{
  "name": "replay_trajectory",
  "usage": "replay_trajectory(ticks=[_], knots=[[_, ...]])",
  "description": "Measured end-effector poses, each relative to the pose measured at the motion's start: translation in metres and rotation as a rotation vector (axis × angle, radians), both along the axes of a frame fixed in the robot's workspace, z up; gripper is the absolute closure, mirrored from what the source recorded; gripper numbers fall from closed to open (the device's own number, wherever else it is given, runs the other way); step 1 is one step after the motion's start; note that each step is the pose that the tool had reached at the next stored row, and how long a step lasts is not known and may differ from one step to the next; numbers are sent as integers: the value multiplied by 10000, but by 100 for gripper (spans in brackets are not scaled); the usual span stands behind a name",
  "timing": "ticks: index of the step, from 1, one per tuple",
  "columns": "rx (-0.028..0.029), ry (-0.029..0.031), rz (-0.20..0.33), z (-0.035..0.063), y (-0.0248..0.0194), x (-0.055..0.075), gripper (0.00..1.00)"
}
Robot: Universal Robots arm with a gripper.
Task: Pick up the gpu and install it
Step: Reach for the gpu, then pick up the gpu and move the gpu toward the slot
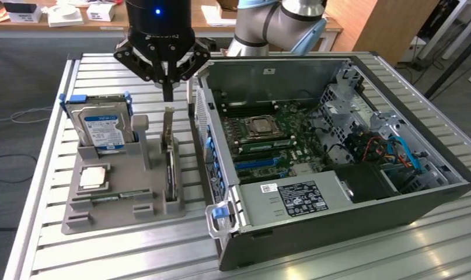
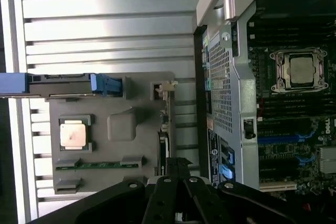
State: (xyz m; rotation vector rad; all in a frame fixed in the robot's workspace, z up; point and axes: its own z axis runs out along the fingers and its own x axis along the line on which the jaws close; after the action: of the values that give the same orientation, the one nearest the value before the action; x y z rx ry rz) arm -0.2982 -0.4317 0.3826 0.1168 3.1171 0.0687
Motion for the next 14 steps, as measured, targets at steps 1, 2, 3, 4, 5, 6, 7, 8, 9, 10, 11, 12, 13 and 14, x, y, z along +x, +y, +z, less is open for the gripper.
replay_trajectory(ticks=[1, 2, 3, 4, 5, 6, 7, 8, 9, 10, 11, 12, 13, 14], knots=[[1, 0, -1, 0, -20, -3, 89], [1, 0, -1, 0, -41, -6, 89], [0, 1, -1, 0, -60, -8, 89], [0, 0, 0, 0, -76, -10, 89], [0, -1, 0, 0, -85, -12, 89], [0, 0, -1, 0, -87, -13, 89], [0, 0, -1, 0, -87, -13, 89], [0, 0, -1, 0, -87, -12, 89], [0, 0, 0, 0, -87, -12, 89], [0, 0, 0, 0, -87, -12, 89], [0, 0, 0, 0, -87, -12, 89], [0, 0, -1, 0, -87, -13, 89], [0, 0, -1, 0, -87, -12, 89], [0, 0, -1, 0, -87, -13, 89]])
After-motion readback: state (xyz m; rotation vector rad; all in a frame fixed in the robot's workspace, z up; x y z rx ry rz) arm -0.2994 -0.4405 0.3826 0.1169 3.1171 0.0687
